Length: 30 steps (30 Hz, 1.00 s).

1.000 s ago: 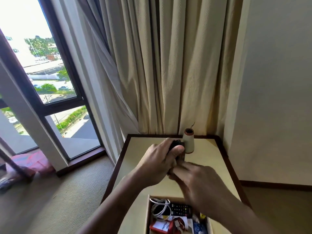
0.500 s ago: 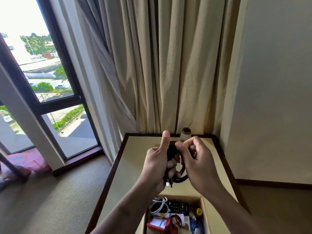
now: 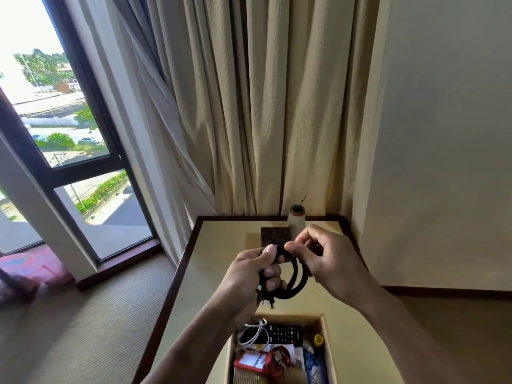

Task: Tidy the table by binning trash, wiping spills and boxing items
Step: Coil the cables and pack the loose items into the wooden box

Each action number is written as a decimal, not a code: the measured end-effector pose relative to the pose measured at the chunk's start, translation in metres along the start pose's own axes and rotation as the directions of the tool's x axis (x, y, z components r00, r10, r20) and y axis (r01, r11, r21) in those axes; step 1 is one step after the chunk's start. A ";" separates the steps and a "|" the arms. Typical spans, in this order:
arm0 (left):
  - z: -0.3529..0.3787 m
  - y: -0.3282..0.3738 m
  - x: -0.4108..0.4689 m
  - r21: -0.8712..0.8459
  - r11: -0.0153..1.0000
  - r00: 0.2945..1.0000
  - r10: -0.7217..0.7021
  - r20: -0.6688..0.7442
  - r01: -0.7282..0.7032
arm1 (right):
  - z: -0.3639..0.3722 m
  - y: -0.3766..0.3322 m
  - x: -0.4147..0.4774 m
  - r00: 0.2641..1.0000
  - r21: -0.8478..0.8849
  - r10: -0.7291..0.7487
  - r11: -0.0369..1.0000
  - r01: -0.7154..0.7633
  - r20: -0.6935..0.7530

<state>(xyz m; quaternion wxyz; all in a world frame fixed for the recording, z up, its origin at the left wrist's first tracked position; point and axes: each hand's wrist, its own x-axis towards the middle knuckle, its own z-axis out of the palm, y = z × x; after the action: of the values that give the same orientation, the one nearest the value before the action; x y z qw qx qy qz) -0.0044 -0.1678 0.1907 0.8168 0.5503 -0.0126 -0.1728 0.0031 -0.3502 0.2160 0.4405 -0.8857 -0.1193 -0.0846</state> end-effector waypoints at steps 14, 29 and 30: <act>0.012 0.009 0.004 0.046 0.999 0.998 -0.017 -0.064 0.020 | -0.006 -0.018 -0.002 0.986 0.331 0.021 0.941 -0.075 0.164; 0.002 0.018 0.002 0.058 0.998 0.993 0.000 0.119 -0.007 | 0.034 0.023 -0.018 0.933 0.318 -0.062 0.930 0.182 -0.353; 0.002 0.019 0.002 0.066 0.998 0.991 -0.003 0.136 -0.006 | 0.033 0.021 -0.019 0.965 0.475 0.039 0.875 0.093 -0.261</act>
<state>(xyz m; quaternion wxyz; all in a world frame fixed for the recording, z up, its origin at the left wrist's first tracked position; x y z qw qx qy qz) 0.0022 -0.1636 0.2078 0.7955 0.5639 -0.0746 -0.2089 -0.0075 -0.3382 0.1756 0.6584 -0.7266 -0.0897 -0.1749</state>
